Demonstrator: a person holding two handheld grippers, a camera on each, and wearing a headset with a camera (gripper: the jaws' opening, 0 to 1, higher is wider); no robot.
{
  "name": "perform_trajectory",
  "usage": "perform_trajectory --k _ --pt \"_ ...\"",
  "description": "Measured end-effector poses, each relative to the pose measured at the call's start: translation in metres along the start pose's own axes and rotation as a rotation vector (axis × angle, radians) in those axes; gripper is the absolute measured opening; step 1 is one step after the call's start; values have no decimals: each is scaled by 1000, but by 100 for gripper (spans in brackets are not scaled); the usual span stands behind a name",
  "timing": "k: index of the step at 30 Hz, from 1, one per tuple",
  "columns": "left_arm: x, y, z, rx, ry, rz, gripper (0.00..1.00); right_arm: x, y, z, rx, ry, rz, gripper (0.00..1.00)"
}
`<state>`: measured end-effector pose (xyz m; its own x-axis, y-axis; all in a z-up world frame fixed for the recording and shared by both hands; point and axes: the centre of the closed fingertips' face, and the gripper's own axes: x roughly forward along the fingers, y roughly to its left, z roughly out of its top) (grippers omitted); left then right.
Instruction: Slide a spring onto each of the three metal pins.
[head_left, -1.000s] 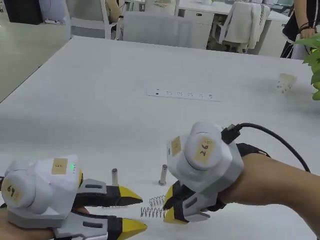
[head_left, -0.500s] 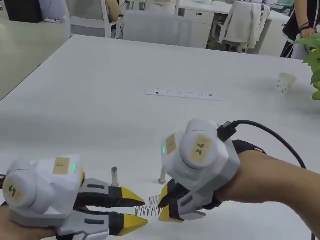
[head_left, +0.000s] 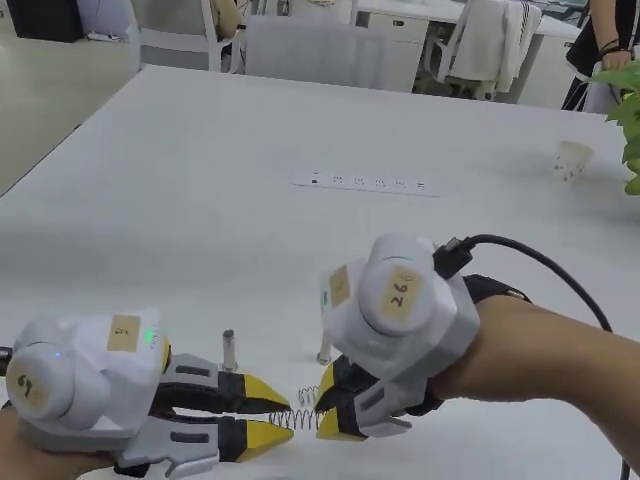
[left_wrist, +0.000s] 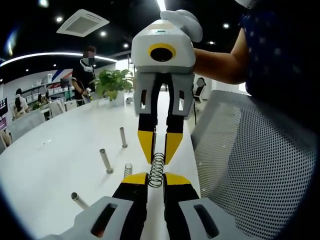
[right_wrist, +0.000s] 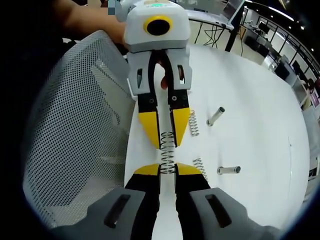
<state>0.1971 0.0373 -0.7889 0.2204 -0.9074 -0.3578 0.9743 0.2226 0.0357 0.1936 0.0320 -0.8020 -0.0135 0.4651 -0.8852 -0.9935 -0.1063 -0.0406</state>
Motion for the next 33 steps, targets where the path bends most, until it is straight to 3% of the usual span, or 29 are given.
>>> perform_trajectory --k 14,33 --pt "-1 -2 1 -3 -4 -13 2 0 1 1 46 -15 5 12" --pt "-2 -6 18 14 -44 -26 2 4 2 -6 50 -14 16 10"
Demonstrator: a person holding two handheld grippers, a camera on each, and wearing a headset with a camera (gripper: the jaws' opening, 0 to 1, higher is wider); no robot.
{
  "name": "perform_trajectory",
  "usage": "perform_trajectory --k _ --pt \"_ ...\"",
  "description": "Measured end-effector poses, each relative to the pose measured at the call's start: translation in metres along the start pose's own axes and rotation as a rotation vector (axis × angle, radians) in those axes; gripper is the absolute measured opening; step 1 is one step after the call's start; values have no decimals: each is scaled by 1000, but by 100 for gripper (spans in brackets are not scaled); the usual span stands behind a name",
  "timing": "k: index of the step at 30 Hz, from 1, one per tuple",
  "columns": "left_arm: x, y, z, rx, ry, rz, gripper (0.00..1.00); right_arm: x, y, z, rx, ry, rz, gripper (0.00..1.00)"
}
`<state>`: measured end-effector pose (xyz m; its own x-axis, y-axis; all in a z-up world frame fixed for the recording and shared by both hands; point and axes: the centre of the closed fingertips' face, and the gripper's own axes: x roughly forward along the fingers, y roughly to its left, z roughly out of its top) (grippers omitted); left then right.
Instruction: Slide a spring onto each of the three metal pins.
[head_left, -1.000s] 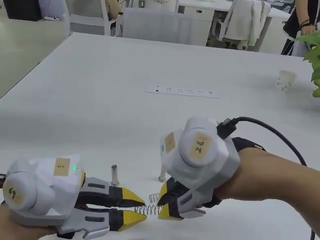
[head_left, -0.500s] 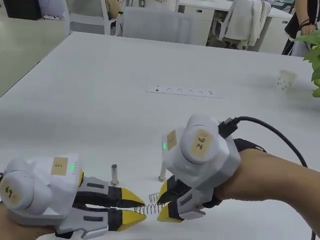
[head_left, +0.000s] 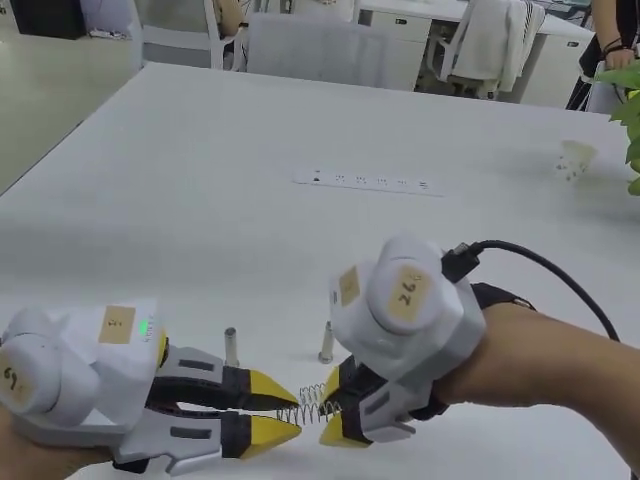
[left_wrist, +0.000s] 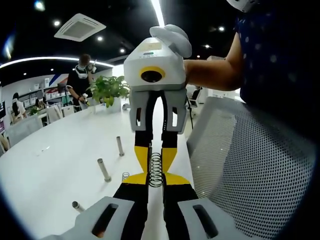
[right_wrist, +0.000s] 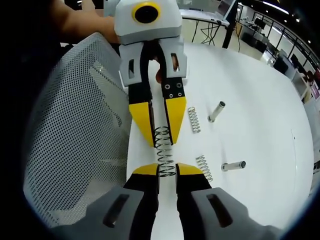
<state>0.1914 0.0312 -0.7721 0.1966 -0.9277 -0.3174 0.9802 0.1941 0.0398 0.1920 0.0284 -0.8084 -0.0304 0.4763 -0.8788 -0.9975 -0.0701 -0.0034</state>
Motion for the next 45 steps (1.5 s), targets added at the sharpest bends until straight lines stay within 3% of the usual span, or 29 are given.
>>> perform_trajectory --k 11,33,45 --pt "0 0 -2 6 8 6 3 -2 1 1 14 -14 -6 9" --pt "2 -2 -8 -10 29 5 3 -17 5 31 46 -89 -6 9" --pt "4 -3 -9 -24 26 -8 3 -16 7 36 48 -68 8 9"
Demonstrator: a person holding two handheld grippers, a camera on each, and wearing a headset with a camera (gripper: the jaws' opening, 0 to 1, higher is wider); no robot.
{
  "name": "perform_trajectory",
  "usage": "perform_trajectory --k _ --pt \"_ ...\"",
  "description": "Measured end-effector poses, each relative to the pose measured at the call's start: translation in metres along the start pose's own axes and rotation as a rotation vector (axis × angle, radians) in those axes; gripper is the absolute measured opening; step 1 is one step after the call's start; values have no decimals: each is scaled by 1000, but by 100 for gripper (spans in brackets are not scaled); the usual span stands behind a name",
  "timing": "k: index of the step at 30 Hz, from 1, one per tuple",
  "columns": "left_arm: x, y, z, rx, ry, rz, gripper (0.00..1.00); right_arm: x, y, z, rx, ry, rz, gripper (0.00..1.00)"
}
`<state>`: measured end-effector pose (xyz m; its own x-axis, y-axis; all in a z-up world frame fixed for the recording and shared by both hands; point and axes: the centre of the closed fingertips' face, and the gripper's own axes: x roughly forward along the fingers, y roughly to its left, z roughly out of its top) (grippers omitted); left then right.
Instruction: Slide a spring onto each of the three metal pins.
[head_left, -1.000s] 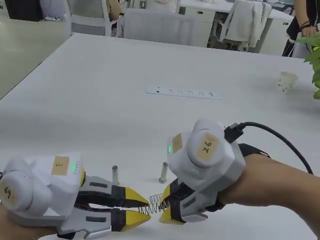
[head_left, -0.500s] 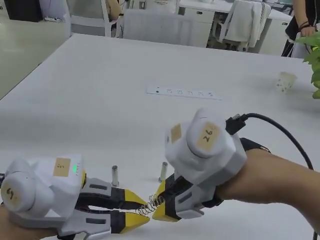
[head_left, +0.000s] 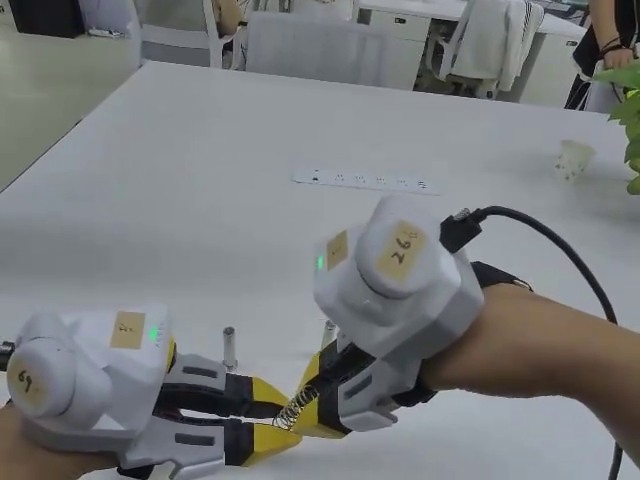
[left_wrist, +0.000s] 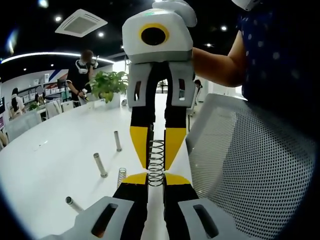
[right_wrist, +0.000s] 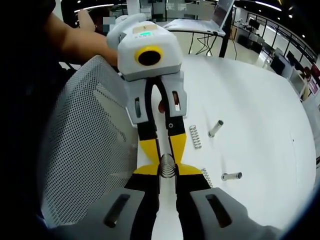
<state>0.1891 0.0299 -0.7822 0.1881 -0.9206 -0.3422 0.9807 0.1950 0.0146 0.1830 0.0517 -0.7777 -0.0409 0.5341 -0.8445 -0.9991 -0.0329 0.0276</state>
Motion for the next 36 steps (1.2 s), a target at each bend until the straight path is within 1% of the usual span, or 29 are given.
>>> perform_trajectory --k 9,19,27,32,36 --pt "1 0 1 -5 -3 -3 3 0 1 4 -10 11 1 9" --pt "1 -1 -1 -11 3 -5 3 -1 2 4 -21 27 1 9" --pt "1 -2 -2 -27 6 -2 8 -3 -2 2 -22 37 -11 9" --pt "-1 1 -4 -49 2 12 13 -6 -6 -2 -16 45 -22 9" --pt "-4 5 -6 -66 1 31 20 -9 -9 -5 -7 48 -29 9"
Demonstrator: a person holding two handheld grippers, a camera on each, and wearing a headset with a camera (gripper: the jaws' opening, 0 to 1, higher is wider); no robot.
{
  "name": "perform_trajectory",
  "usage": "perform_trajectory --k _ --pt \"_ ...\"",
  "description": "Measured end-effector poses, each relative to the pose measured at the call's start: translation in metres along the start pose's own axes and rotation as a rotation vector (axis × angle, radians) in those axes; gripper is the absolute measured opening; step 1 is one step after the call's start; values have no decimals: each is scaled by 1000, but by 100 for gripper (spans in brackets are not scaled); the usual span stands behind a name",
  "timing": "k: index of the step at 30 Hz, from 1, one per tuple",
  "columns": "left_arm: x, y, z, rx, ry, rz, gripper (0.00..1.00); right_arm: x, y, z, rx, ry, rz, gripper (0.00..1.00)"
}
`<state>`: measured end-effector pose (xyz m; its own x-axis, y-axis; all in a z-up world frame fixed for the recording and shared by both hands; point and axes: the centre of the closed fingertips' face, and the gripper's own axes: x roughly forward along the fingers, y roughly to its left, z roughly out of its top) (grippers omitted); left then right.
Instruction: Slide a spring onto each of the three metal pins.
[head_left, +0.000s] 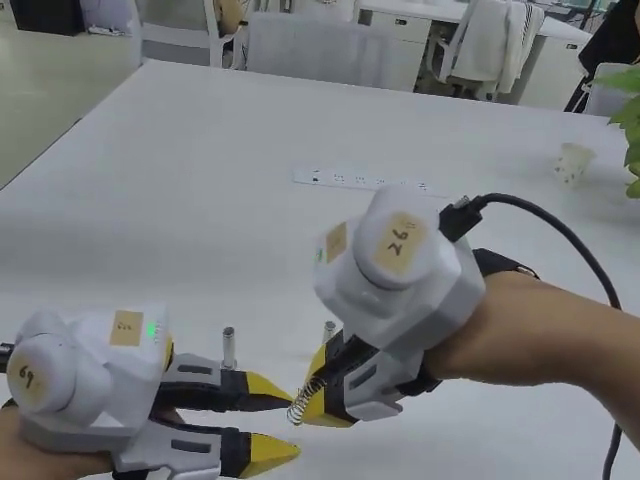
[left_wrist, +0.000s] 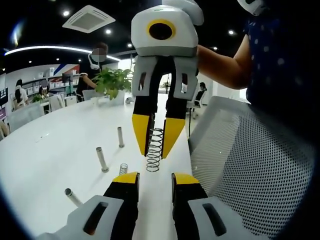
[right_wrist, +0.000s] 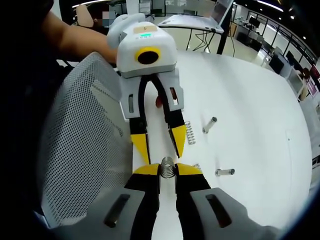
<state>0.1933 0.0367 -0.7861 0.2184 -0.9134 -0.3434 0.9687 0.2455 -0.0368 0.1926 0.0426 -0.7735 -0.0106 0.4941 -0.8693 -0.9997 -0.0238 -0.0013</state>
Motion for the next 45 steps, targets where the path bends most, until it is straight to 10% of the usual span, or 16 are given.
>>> perform_trajectory --k 45 --pt "-57 37 -28 -159 -49 267 66 -49 -52 -51 149 13 -143 9"
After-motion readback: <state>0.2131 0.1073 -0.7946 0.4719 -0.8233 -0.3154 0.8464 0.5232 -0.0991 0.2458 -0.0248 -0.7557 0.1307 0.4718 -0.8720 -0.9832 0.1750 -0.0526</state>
